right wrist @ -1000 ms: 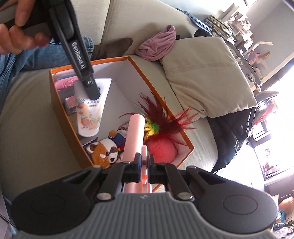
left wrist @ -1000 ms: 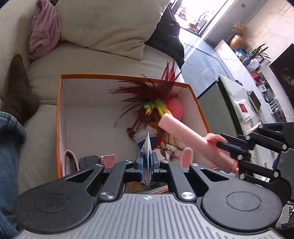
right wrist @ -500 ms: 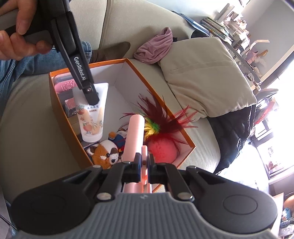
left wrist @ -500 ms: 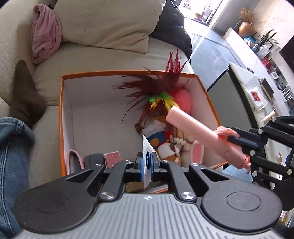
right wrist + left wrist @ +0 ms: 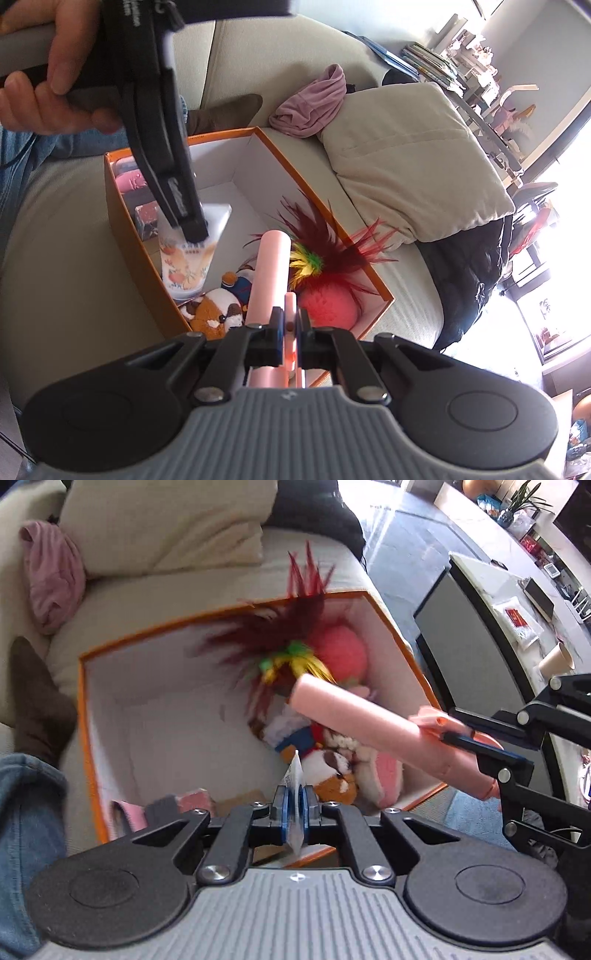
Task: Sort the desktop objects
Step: 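Carry the white card and pink stick over the orange box with both tools, then open the left tool to drop the card while the right lowers and releases the pink stick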
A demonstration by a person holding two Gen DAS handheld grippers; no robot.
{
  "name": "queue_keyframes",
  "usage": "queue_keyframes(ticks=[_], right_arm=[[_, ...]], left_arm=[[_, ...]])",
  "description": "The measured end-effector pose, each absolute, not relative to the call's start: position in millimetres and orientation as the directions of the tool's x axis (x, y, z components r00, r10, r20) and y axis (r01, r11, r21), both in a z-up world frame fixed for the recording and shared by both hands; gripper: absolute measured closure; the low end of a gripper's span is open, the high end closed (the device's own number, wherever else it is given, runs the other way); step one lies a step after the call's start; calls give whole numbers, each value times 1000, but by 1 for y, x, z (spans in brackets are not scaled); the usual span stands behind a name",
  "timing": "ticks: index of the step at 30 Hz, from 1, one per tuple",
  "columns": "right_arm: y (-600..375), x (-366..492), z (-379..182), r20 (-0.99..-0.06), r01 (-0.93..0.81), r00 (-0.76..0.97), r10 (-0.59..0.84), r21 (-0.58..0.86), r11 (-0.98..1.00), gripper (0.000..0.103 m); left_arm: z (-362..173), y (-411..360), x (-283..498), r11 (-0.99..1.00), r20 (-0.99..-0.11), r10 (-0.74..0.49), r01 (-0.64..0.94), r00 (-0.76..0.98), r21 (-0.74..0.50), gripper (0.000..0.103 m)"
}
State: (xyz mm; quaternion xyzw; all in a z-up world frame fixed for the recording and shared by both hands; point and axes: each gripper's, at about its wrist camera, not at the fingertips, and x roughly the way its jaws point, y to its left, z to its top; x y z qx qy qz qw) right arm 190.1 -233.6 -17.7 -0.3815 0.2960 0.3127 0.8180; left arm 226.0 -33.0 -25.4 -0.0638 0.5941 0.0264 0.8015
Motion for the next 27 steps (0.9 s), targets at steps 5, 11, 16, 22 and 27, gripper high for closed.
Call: queue_keyframes(ticks=[5,11,16,22,27], right_arm=[[-233,195,-19,-724,-737,628,286,-435,516,97],[-226,198,-16,-717,-758,618,322,-435,486,97],[-203,209,-13,-710,-792,595,376,-439,424,97],[-158,233,-18,-716,-830,554,424,-431,355,97],[-116,261,-32,-761,-878,479,437,-403,261,97]], left_arm=[[-56,-32,228,985,-971,-49,-150,232,-86,95],[-41,-16,217,979,-947,-125,-121,297,-167,84],[-6,19,196,975,-911,-80,-160,405,-156,77],[17,76,171,946,-875,36,-300,482,-126,77],[7,111,159,912,-874,56,-381,482,-151,77]])
